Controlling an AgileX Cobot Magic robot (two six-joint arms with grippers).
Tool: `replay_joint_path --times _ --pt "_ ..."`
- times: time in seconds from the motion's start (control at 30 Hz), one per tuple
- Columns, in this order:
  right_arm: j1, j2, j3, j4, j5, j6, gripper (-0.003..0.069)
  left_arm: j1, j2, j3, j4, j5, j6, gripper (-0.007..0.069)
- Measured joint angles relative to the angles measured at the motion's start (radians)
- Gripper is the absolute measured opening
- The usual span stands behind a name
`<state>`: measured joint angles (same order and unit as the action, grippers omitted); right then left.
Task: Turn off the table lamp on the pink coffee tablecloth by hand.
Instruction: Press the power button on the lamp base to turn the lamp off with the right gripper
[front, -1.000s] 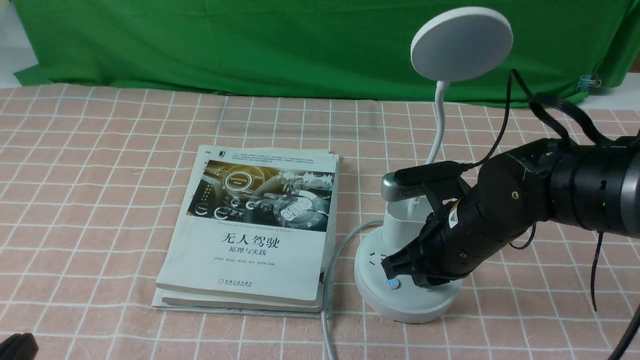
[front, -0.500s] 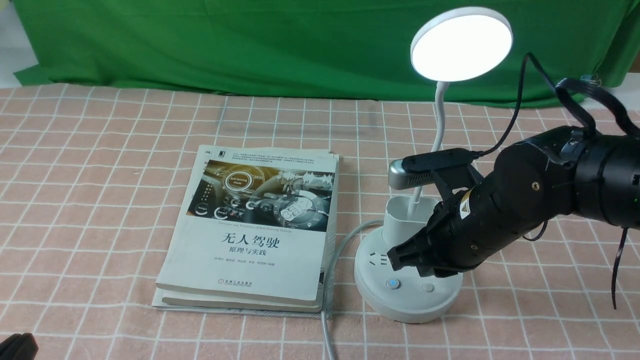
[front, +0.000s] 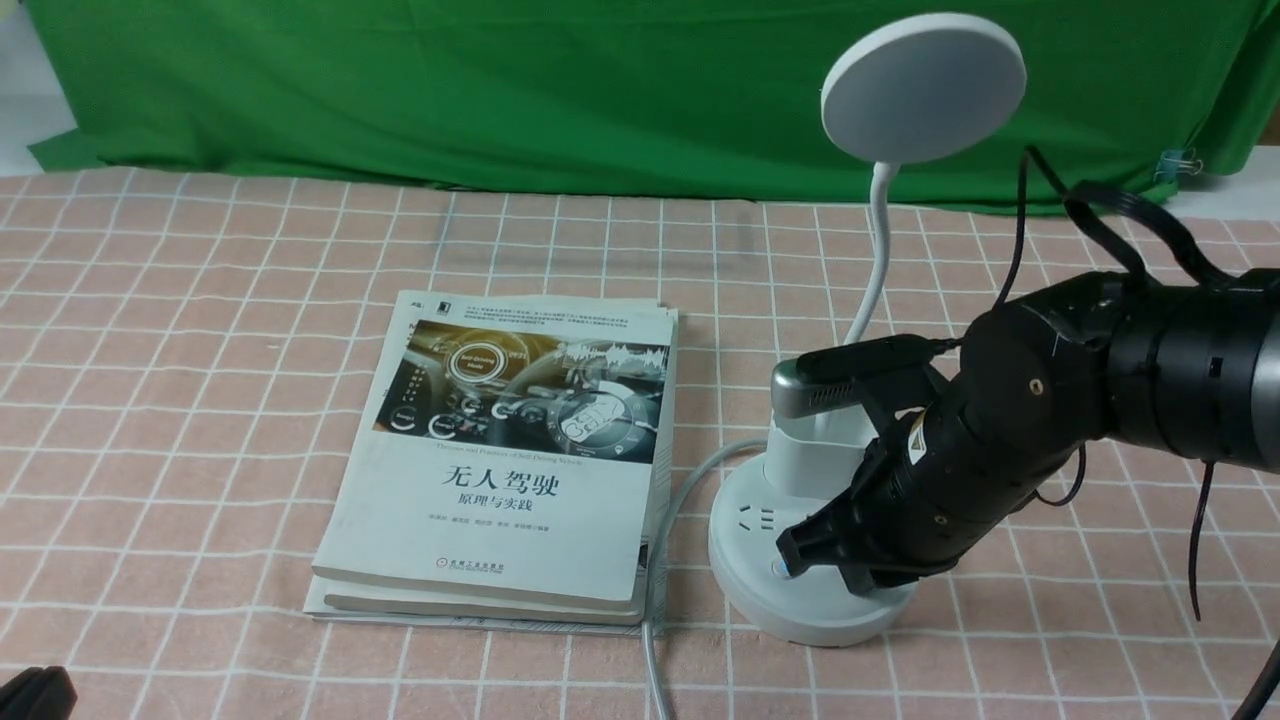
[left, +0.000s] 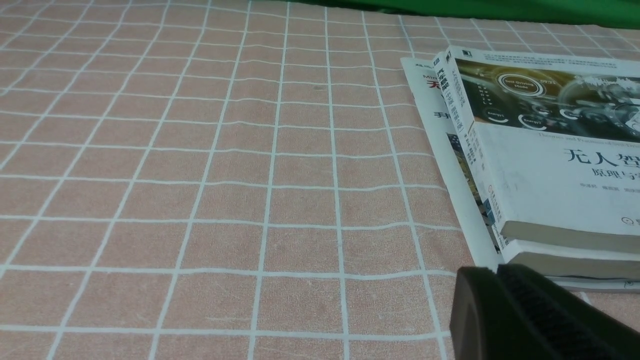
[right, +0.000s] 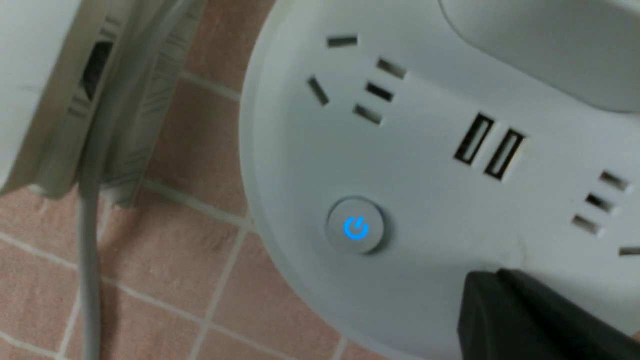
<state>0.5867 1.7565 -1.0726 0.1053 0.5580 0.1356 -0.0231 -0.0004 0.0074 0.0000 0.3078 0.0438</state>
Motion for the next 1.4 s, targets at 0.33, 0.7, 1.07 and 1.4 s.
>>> replay_joint_path --times 0.33,0.7,1.07,1.4 --pt "0.000 -0.069 0.002 0.000 -0.016 -0.001 0.0043 0.000 0.000 0.000 0.000 0.000 0.000 0.0006" --pt "0.000 0.011 -0.002 -0.002 -0.018 -0.011 0.0043 0.000 0.000 0.000 0.000 0.000 0.000 0.0006" --pt "0.000 -0.080 0.003 -0.002 -0.012 -0.021 0.0042 0.000 0.000 0.000 0.000 0.000 0.000 0.0006" --pt "0.000 0.006 0.001 -0.002 -0.019 -0.023 0.0043 0.000 0.000 0.000 0.000 0.000 0.000 0.0006"
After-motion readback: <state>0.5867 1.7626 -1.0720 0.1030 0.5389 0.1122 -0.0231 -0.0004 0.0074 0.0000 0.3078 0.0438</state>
